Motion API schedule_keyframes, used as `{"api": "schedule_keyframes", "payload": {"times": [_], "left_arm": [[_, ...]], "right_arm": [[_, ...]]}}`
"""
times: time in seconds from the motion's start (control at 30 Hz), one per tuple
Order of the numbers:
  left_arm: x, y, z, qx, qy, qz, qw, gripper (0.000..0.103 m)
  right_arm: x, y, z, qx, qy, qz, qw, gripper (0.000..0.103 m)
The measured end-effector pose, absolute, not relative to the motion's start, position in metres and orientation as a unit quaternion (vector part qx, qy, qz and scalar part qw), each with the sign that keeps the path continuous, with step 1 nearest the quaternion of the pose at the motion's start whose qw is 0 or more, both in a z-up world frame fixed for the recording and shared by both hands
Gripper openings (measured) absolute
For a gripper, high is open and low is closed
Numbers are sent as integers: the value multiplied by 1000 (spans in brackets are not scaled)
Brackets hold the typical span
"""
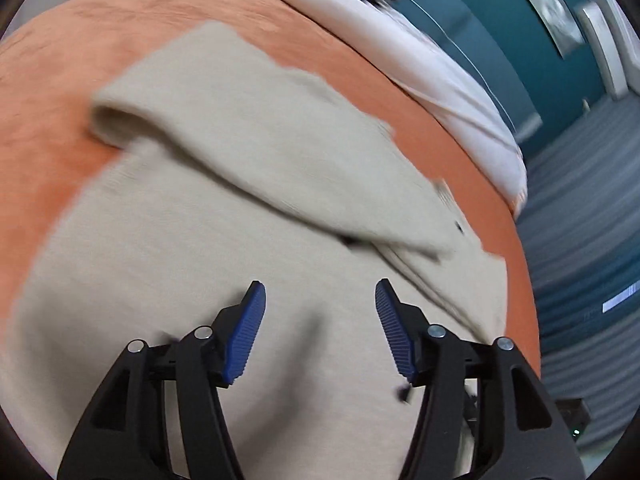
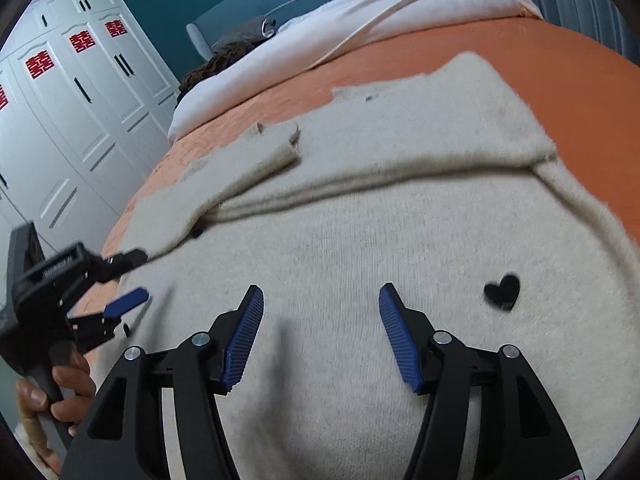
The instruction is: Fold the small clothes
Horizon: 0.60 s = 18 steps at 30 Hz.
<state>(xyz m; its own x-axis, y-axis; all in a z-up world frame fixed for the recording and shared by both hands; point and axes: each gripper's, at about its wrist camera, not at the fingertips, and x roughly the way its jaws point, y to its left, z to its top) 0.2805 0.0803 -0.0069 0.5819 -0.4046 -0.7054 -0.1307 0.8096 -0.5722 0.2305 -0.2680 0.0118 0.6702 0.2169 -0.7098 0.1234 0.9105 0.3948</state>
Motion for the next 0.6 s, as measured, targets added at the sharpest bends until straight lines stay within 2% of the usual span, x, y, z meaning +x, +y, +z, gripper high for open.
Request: {"api": "schedule_keyframes", "payload": {"times": [0.03,0.17,0.3,0.37,0.43,0.5,0.6], "left_arm": [[281,97,-8,-306,446,-62,839,61],[290,148,-11,-359,435,-15,826,61],[293,174,-22,-432,416,-8,800,61],[293,186,-27,-466,410,-10,784,61],[305,197,-31,-493,407,-4,769,61],[313,200,-32,-510,401,2,761,61],[322,205,-33,-537,393,14,746,59]], "right_arm": [[239,-267,23,205,394,26,896,62],[300,-265,36,224,419,40,879,62],[362,-260,12,276,467,26,839,62],[376,-256,0,315,471,20,824,62],[384,-247,-2,329,461,9,824,57],[393,-236,-1,314,462,1,829,34],[402,-229,2,291,468,-7,834,17]]}}
